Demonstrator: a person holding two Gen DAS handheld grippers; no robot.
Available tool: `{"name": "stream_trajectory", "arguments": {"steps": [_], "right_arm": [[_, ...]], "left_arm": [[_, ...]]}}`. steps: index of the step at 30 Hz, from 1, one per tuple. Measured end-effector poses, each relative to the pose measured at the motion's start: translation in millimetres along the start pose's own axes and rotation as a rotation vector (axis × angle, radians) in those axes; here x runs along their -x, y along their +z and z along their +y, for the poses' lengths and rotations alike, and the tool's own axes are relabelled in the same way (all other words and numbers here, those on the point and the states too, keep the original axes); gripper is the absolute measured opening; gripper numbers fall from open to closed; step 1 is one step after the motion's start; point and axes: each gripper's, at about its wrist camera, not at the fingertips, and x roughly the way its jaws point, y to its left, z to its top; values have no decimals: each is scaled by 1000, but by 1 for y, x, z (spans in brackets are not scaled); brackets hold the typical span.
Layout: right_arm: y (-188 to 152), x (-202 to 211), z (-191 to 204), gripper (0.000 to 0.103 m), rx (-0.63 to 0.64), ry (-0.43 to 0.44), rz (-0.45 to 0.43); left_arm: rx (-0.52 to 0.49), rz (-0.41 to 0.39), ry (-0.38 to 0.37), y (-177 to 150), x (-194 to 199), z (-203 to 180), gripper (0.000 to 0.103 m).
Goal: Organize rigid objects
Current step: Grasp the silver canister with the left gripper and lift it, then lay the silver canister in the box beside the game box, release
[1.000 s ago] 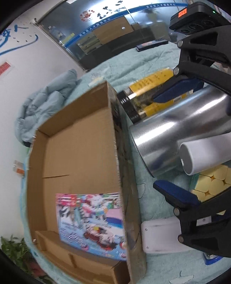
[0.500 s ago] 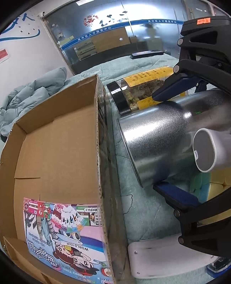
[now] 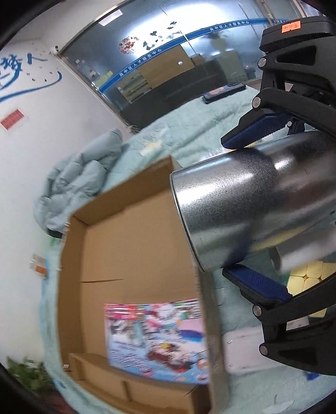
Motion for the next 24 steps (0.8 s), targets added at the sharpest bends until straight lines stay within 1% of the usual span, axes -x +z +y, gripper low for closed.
{"name": "stream_trajectory", "arguments": {"steps": [3, 6, 8, 10, 12, 15, 18, 19, 22, 24], "right_arm": [[17, 13, 6, 87, 39, -4, -55], [38, 24, 5, 87, 60, 4, -90], [55, 26, 8, 87, 83, -1, -108], [71, 31, 2, 87, 116, -16, -125], [92, 28, -6, 87, 125, -11, -131], [117, 25, -10, 87, 119, 12, -124], [140, 17, -17, 87, 106, 37, -108], [146, 14, -19, 87, 104, 44, -101], [164, -4, -32, 87, 86, 66, -56], [168, -20, -40, 87, 66, 83, -12]], "left_arm": [[-47, -61, 20, 22, 22, -15, 88], [-75, -111, 37, 52, 39, -23, 88], [-81, -128, 36, 75, 43, -27, 88], [-74, -135, 30, 98, 51, -24, 88], [-77, -147, 39, 116, 53, -25, 89], [-88, -164, 63, 143, 56, -23, 89], [-93, -164, 75, 167, 52, -17, 88], [-95, -156, 80, 177, 48, -13, 88], [-87, -120, 93, 191, 29, 0, 88], [-74, -88, 101, 194, 9, 14, 88]]}}
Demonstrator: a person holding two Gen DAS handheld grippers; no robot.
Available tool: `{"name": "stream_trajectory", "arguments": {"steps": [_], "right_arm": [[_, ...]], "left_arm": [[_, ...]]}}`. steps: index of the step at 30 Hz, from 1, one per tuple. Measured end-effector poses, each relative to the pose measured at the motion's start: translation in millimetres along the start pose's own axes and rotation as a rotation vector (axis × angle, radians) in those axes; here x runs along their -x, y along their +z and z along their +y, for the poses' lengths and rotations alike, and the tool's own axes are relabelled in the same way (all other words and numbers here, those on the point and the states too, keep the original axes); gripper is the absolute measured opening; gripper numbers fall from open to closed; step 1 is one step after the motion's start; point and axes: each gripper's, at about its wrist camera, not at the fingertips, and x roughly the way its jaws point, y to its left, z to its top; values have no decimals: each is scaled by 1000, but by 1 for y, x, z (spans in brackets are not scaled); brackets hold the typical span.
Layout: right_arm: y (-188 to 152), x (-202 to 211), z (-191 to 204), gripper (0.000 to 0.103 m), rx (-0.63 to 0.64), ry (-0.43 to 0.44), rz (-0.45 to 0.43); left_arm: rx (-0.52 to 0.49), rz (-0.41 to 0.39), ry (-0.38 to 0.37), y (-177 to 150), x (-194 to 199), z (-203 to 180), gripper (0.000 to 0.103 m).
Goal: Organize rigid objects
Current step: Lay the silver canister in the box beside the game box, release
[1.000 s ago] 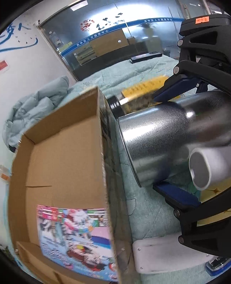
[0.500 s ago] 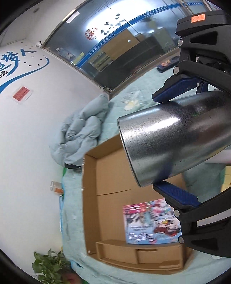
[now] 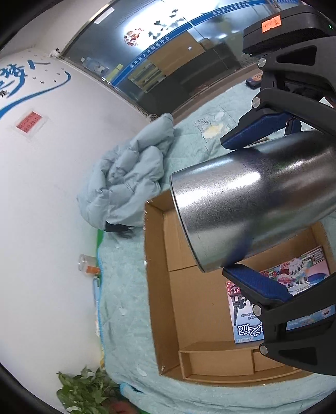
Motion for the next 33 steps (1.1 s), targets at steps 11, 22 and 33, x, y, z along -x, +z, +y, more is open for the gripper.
{"name": "stream_trajectory", "arguments": {"steps": [11, 22, 33], "right_arm": [[-21, -116, -58, 87, -190, 73, 315], [-25, -95, -57, 87, -140, 63, 288], [-25, -76, -63, 67, -165, 104, 244]], "left_arm": [[159, 255, -34, -48, -131, 86, 88], [74, 242, 20, -57, -132, 77, 87], [30, 135, 73, -87, -58, 59, 72]]}}
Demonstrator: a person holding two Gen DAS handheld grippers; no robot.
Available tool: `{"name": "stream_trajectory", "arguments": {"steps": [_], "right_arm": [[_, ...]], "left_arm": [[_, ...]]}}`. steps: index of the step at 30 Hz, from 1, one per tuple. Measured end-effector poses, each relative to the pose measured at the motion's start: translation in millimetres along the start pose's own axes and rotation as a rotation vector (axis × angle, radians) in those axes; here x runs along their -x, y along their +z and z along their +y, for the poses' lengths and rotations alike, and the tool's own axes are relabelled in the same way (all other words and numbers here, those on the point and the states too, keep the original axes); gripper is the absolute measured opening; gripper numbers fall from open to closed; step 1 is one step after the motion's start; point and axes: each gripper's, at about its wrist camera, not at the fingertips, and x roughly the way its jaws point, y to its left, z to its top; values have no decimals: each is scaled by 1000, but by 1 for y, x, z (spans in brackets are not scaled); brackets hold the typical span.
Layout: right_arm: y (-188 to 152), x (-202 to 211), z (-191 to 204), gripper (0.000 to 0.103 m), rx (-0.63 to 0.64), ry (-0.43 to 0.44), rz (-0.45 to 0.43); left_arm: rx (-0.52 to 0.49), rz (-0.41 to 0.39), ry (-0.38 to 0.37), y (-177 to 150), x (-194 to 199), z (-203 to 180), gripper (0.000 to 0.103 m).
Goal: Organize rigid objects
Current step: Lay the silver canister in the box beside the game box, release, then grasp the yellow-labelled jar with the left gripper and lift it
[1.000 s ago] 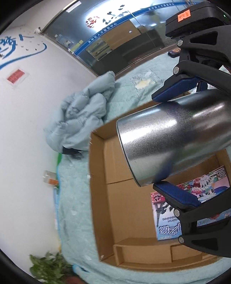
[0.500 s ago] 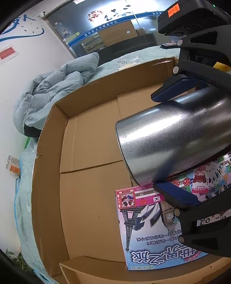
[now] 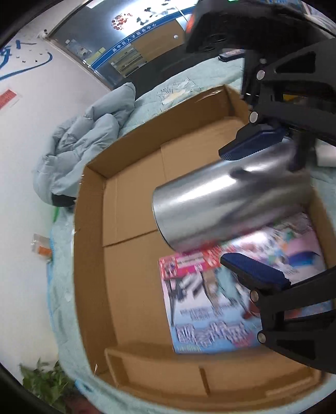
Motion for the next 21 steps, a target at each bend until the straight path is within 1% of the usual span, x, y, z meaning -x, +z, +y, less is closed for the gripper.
{"name": "stream_trajectory", "arguments": {"steps": [2, 4, 5, 7, 8, 10, 11, 12, 13, 14, 15, 17, 19, 20, 21], "right_arm": [[-5, 13, 5, 67, 6, -21, -22], [-10, 36, 12, 68, 62, -28, -114], [-13, 48, 11, 70, 83, -25, -155], [-19, 67, -5, 71, 67, -32, -204], [-19, 68, -14, 71, 50, -53, -213], [-21, 67, -41, 71, 7, -159, -214], [-22, 61, -55, 60, -14, -205, -196], [-24, 59, -63, 47, -7, -242, -197], [-26, 61, -66, 30, 13, -278, -207], [-27, 63, -68, 27, 22, -300, -206], [-25, 63, -70, 25, 18, -308, -209], [-21, 59, -74, 17, -3, -314, -207], [-20, 53, -73, 19, -13, -329, -213], [-26, 59, -72, 26, -8, -332, -217], [-25, 58, -66, 44, -3, -330, -228]], "left_arm": [[13, -24, 39, -18, 19, 3, 72], [18, -33, 63, -38, 30, 8, 71], [16, -27, 63, -46, 31, 9, 70], [3, -12, 73, -59, 29, 8, 65], [5, 0, 74, -64, 25, 7, 65], [38, 38, 38, -74, 15, 9, 62], [56, 42, 25, -78, 15, 14, 60], [61, 45, 29, -83, 15, 16, 59], [58, 32, 44, -86, 17, 14, 59], [62, 31, 50, -88, 17, 14, 59], [59, 22, 50, -90, 17, 14, 59], [69, 18, 53, -92, 21, 12, 59], [74, 6, 43, -95, 29, 11, 59], [73, -8, 49, -95, 33, 9, 59], [72, -44, 68, -99, 42, 9, 61]]}}
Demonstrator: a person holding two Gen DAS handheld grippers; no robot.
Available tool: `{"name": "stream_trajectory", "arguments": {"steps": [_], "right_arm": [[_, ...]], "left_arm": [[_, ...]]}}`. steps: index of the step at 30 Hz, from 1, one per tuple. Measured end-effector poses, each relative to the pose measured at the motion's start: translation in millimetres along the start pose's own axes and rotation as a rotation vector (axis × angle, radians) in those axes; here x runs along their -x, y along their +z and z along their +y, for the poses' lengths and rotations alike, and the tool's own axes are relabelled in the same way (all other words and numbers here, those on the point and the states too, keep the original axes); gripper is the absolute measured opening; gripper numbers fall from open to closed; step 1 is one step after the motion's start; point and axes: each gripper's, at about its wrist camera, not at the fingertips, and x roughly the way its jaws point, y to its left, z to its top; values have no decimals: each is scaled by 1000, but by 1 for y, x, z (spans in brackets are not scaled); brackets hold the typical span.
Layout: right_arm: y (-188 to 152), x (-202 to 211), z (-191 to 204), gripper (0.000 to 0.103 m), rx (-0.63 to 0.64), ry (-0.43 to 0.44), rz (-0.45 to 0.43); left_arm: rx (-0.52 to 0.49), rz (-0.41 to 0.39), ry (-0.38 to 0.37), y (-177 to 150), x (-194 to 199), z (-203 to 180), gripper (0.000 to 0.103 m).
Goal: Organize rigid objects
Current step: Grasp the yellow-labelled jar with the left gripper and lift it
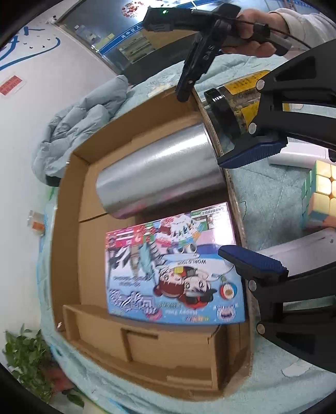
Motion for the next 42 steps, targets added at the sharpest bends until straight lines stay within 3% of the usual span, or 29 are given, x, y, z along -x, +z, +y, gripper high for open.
{"name": "stream_trajectory", "arguments": {"steps": [1, 2, 3, 4, 5, 7, 11, 17, 20, 24, 26, 28, 31, 34, 38, 42], "right_arm": [[-3, 8, 2, 56, 2, 22, -22], [-7, 21, 6, 81, 1, 59, -59], [-11, 31, 5, 87, 3, 77, -89], [-16, 45, 8, 89, 12, 87, -129], [-23, 56, 11, 90, 26, 92, -157], [-38, 73, 11, 95, 32, 109, -184], [-65, 70, 15, 99, 53, 117, -121], [-79, 32, 24, 98, 47, 132, 17], [-83, 16, 37, 85, 100, 41, 73], [-94, 25, 43, 85, 96, 13, 76], [-106, 39, 44, 85, 97, 30, 82], [-122, 51, 46, 85, 107, 47, 90], [-153, 62, 51, 85, 140, 47, 133], [-179, 76, 49, 86, 129, 106, 158], [-196, 97, 43, 86, 104, 271, 197], [-194, 100, 35, 86, 72, 333, 213]], "left_arm": [[2, -28, 20, -3, 8, 2, 65], [1, -69, 56, -7, 18, 2, 67], [-9, -126, 100, -12, 30, 1, 76], [-35, -225, 166, -22, 51, -3, 91], [-54, -288, 200, -28, 63, -6, 99], [-108, -457, 283, -53, 95, -16, 103], [-134, -507, 300, -84, 115, -30, 103], [-98, -419, 212, -117, 112, -40, 103], [-88, -375, 152, -122, 105, -51, 103], [-82, -263, 5, -117, 92, -62, 102], [-52, -188, -105, -112, 82, -69, 102], [-21, -103, -220, -110, 69, -77, 102], [-22, -12, -326, -114, 55, -98, 102], [-23, 69, -408, -129, 46, -114, 102], [-21, 141, -411, -156, 43, -125, 101], [19, 187, -430, -181, 38, -125, 101]]}}
